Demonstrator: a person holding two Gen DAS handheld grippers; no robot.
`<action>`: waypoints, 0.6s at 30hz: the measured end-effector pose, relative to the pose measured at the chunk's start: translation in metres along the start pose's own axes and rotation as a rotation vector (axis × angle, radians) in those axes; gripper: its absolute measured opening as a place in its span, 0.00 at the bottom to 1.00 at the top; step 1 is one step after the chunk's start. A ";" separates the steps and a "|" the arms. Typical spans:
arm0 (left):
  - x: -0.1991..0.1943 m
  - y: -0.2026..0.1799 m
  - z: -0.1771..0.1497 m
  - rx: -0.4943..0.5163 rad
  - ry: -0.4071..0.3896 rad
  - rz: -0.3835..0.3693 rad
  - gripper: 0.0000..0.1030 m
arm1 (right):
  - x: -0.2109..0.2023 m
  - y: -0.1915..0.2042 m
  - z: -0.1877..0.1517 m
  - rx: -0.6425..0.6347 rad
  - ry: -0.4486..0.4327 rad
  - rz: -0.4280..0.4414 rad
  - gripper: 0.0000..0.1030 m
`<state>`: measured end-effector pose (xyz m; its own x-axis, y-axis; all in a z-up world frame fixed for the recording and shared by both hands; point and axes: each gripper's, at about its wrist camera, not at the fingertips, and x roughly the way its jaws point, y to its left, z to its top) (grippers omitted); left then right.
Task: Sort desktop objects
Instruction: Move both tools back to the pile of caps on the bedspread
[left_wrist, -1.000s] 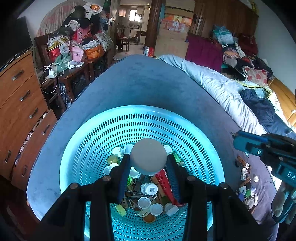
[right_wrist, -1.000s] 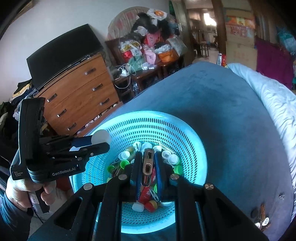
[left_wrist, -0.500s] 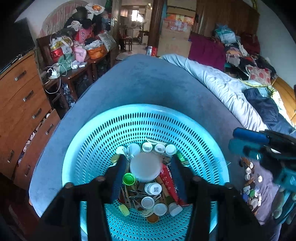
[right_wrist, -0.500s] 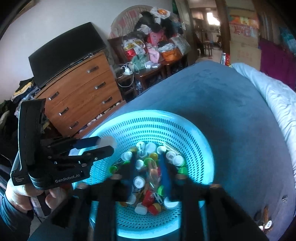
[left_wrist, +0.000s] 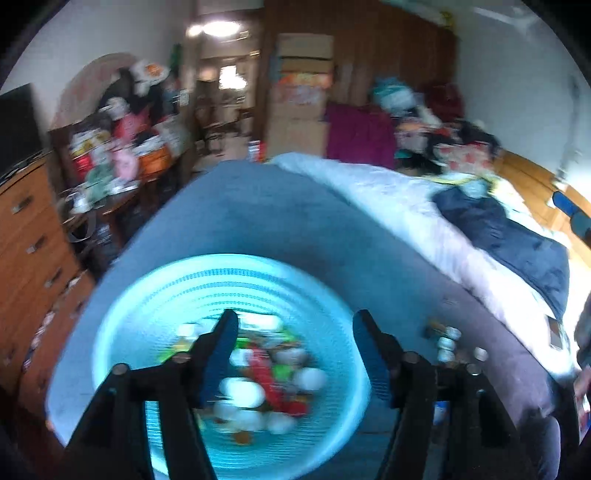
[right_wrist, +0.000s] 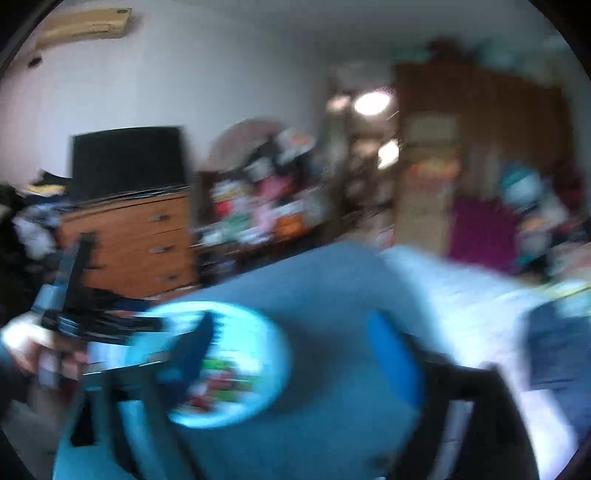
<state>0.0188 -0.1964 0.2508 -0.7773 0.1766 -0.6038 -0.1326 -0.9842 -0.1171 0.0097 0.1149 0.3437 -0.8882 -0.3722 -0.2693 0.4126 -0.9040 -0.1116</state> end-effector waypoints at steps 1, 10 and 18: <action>0.008 -0.021 -0.008 0.023 0.004 -0.043 0.64 | -0.010 -0.022 -0.021 0.001 0.015 -0.074 1.00; 0.140 -0.167 -0.059 0.201 0.200 -0.213 0.64 | 0.014 -0.163 -0.236 0.400 0.528 -0.144 0.63; 0.260 -0.219 -0.075 0.286 0.250 -0.324 0.64 | 0.047 -0.183 -0.317 0.427 0.617 -0.140 0.61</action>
<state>-0.1080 0.0655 0.0603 -0.5013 0.4366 -0.7471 -0.5336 -0.8356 -0.1303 -0.0431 0.3295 0.0485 -0.6010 -0.1766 -0.7795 0.0791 -0.9836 0.1619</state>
